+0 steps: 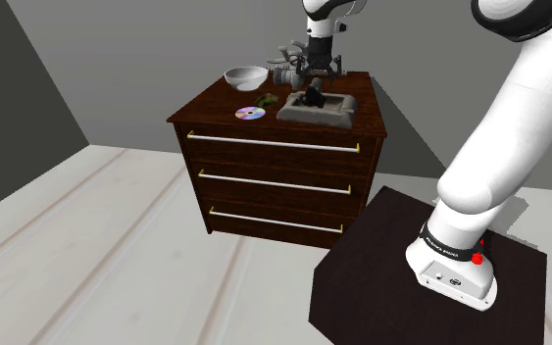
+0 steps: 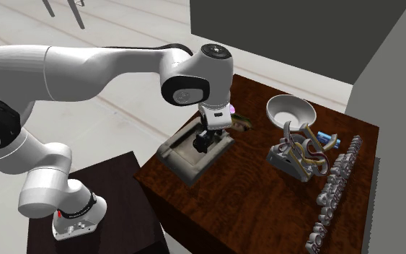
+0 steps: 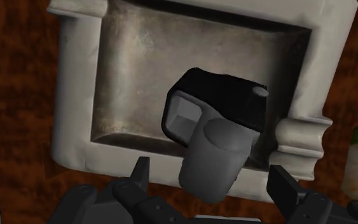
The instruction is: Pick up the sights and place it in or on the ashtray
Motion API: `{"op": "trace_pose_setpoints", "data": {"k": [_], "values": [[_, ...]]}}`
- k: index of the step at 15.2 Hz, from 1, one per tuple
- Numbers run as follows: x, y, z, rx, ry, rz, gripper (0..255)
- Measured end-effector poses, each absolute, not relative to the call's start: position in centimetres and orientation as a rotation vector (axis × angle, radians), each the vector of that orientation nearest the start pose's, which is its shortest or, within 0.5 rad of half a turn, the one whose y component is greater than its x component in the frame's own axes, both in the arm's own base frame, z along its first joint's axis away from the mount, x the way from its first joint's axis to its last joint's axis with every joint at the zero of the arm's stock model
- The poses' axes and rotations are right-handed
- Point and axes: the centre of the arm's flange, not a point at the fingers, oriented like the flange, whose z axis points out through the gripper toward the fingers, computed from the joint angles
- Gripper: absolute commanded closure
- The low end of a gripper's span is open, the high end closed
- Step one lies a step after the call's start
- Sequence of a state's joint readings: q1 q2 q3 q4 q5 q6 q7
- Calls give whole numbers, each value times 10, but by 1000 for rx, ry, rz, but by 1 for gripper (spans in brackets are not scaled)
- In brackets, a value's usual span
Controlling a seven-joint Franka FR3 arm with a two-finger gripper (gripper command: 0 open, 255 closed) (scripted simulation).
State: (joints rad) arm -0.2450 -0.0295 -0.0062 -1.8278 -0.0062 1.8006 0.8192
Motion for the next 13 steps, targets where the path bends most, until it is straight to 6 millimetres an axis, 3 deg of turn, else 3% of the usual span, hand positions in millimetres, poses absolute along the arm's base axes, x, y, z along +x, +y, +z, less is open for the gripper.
{"op": "trace_pose_setpoints", "data": {"k": [4, 5, 13], "values": [[537, -138, 538, -2708, 1603, -7, 0], [537, -138, 538, -2708, 1603, -7, 255], [537, -138, 538, -2708, 1603, -7, 255]]}}
